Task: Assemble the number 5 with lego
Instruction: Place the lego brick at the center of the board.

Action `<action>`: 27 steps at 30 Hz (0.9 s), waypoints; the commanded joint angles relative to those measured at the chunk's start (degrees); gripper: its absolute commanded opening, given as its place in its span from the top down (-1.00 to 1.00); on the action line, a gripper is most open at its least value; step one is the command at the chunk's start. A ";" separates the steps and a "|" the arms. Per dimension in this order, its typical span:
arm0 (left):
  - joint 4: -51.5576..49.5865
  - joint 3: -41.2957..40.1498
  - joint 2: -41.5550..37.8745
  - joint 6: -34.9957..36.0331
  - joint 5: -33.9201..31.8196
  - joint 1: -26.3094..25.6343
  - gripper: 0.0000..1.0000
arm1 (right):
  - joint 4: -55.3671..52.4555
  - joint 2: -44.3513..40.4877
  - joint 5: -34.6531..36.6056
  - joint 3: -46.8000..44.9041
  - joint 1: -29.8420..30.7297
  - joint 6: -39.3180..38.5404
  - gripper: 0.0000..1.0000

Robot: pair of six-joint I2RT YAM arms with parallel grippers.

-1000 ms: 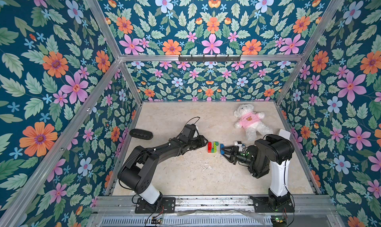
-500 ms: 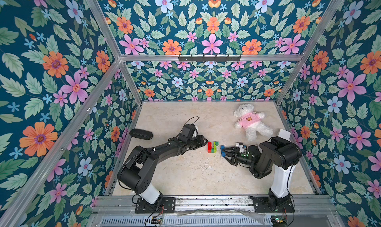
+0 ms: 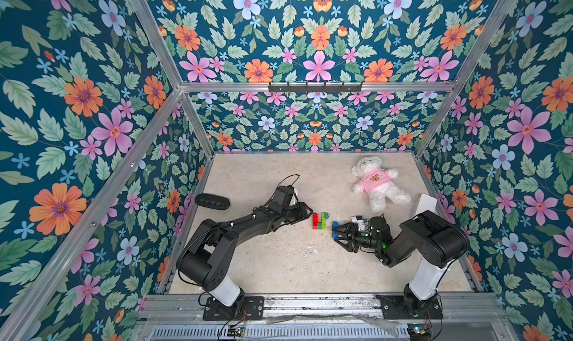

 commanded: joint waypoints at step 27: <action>1.46 -1.00 -0.46 0.77 -1.03 -0.01 0.02 | -53.14 -23.27 19.28 13.14 1.95 -25.27 -0.05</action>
